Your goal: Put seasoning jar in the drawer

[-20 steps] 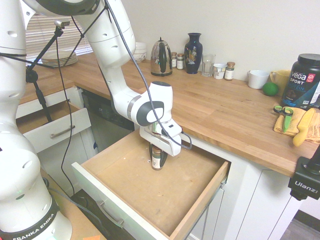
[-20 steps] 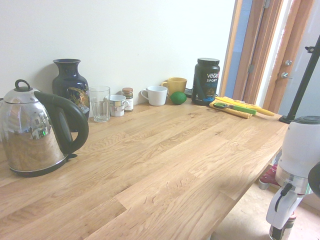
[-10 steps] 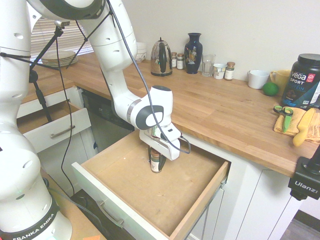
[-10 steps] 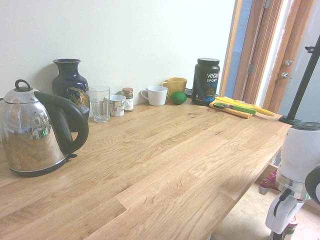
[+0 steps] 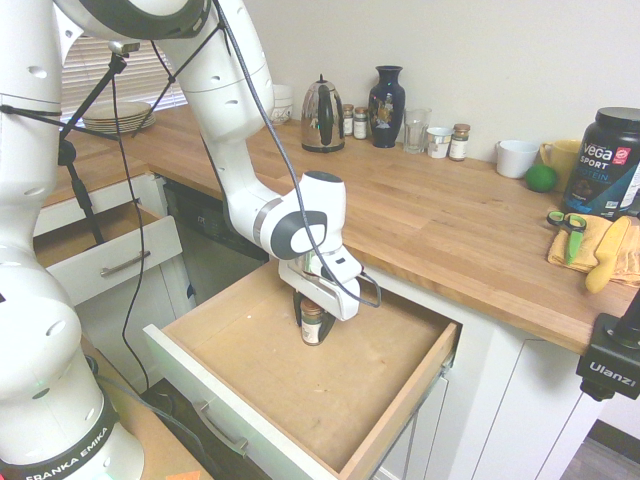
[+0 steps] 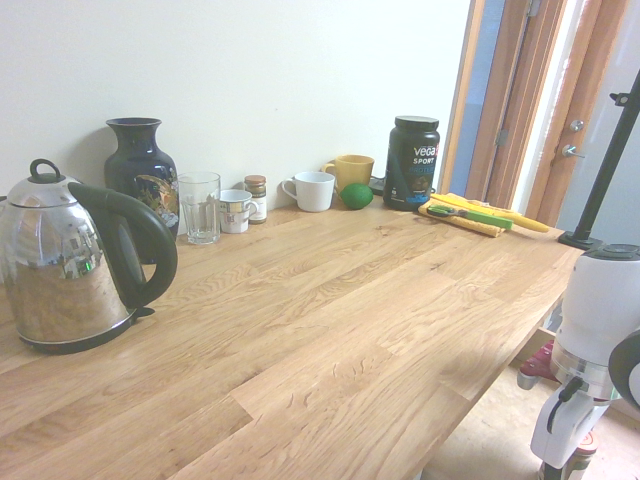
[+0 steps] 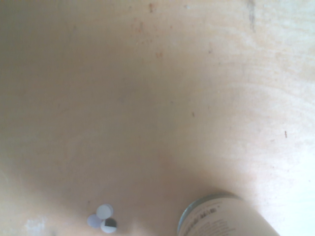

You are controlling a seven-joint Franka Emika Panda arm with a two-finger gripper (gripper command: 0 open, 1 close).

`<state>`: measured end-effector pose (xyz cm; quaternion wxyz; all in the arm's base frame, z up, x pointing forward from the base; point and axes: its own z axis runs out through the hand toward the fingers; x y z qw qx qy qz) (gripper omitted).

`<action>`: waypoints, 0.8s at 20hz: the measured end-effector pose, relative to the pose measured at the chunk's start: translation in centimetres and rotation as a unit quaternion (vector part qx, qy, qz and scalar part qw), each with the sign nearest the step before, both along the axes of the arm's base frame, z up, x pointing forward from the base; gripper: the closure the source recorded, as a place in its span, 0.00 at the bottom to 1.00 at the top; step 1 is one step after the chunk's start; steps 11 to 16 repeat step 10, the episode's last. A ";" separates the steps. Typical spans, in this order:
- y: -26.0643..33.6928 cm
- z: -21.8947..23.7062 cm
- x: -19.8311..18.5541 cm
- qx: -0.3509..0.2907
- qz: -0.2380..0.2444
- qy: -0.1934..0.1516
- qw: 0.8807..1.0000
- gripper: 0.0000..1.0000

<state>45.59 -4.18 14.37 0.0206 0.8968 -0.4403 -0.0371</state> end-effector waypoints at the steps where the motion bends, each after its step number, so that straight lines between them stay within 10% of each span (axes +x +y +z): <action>1: 0.2 0.2 0.0 -0.001 0.003 -0.002 1.000 0.00; 16: 1.0 5.4 -1.6 -0.014 0.007 -0.019 1.000 0.00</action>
